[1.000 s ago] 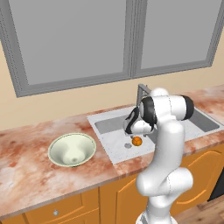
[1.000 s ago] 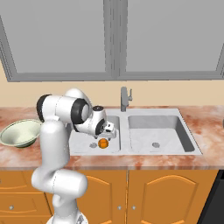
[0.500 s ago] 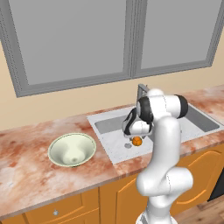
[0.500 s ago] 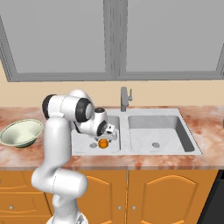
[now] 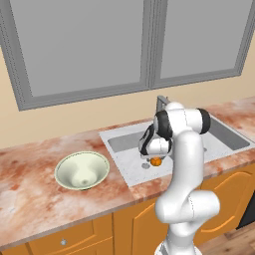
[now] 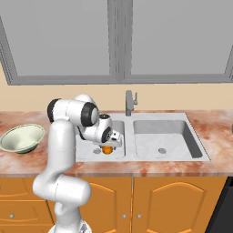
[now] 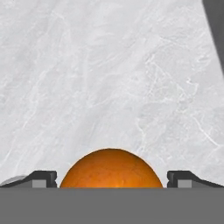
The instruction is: Pick the pears from the cabinet and place them in one bowl. Pick the orange from the sink and place it in the other bowl.
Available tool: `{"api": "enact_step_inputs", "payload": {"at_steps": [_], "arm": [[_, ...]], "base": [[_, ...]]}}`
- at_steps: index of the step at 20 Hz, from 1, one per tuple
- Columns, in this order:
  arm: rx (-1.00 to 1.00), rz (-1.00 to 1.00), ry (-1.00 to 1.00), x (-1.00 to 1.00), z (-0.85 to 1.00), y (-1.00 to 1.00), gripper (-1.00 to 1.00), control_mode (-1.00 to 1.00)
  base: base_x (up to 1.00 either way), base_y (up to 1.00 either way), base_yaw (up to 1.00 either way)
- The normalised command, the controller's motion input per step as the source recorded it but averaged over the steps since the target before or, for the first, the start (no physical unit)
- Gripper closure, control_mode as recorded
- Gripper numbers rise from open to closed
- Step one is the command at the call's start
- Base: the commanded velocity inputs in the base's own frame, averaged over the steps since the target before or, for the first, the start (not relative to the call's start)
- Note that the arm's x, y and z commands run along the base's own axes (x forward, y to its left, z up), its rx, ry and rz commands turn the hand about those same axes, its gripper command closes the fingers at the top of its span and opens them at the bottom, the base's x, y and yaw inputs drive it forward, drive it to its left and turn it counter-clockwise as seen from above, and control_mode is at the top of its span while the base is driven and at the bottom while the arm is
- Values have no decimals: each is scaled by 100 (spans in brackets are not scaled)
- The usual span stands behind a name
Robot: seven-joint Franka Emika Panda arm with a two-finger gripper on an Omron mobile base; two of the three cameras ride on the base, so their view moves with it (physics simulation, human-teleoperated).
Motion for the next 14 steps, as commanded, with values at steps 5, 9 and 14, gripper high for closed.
{"api": "enact_step_inputs", "payload": {"at_steps": [5,9,14], "arm": [[0,0,0,0,-5,3,-100,-100],[0,0,0,0,-3,0,-100,-100],[0,0,0,0,-6,1,-100,-100]], "base": [[0,0,0],[0,0,0],[0,0,0]]}}
